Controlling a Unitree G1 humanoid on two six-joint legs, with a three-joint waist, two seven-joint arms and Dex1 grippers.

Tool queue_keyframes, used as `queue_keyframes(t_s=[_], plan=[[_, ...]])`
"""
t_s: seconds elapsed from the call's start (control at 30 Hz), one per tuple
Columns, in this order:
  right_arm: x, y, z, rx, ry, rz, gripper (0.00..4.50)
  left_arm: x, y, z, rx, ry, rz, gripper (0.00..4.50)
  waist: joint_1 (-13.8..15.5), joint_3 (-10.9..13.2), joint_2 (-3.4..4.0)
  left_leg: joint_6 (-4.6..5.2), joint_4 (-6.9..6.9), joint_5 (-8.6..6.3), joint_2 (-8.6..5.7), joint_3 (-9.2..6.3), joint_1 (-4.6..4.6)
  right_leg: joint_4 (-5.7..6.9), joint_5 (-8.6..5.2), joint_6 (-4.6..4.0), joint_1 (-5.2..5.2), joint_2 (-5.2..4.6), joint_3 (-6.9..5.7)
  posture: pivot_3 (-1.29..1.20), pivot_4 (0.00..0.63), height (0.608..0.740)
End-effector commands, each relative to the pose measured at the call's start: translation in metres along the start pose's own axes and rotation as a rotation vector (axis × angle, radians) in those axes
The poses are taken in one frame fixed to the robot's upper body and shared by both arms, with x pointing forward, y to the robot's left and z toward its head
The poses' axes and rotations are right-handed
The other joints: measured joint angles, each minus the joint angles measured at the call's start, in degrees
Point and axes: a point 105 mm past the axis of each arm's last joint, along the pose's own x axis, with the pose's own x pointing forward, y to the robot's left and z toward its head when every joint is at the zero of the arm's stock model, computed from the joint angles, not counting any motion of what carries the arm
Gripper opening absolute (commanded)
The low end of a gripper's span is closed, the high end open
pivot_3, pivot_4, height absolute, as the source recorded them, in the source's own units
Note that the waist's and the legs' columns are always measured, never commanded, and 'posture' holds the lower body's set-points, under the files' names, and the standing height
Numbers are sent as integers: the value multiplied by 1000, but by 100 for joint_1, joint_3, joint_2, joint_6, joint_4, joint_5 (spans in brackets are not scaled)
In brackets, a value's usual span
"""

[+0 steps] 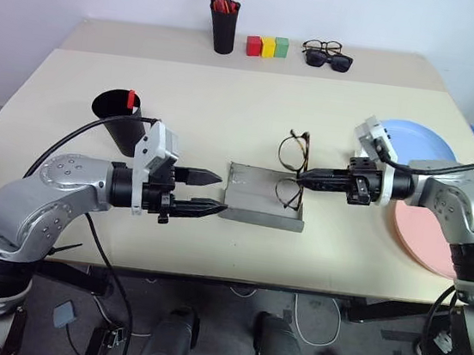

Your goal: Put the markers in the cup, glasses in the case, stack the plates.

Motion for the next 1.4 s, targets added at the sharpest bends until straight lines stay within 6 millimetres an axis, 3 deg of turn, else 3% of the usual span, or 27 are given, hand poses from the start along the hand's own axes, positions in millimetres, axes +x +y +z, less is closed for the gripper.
queue_keyframes(t_s=[0.03, 0.33, 0.5, 0.8, 1.07, 1.4], plan=[[8, -5, -6, -111, 126, 80, 26, -3, -6, 9, 68, -18, -3, 2772, -1, 1, -3, 0, 0, 0, 0, 0, 0, 0, 1, 0, 0, 0, 0, 0, 150, 740], [32, -26, -7, -213, 201, 136, 26, -10, -18, 6, 64, 2, 22, 2772, -21, 3, -2, -3, -2, 1, 0, -3, 1, 4, 16, -3, -3, 0, 0, 0, 150, 740], [29, -25, 13, -207, 164, 143, 26, -11, -20, 5, 52, 2, 36, 2772, -15, 5, 1, -4, -2, 2, 0, -4, 1, 5, 13, -11, -4, 1, 0, 0, 150, 740], [22, -23, 29, -194, 105, 140, 26, -8, -17, 5, 49, -7, 31, 2772, -16, 5, 1, -4, -9, 2, 0, -5, 1, 6, 11, -14, -8, 1, 0, 0, 150, 740], [29, -41, 31, -252, 74, 63, 26, -8, -17, 5, 48, -10, 29, 2772, -48, 5, 1, -6, -12, 3, 0, -4, 1, 7, 19, 0, -10, 2, 0, 0, 150, 740], [32, -49, 11, -279, 179, 69, 26, -11, -19, 4, 47, -7, 57, 2772, -144, 5, 2, -10, -16, 6, -1, -5, 3, 11, 21, 1, -13, 2, 1, 0, 150, 740]])
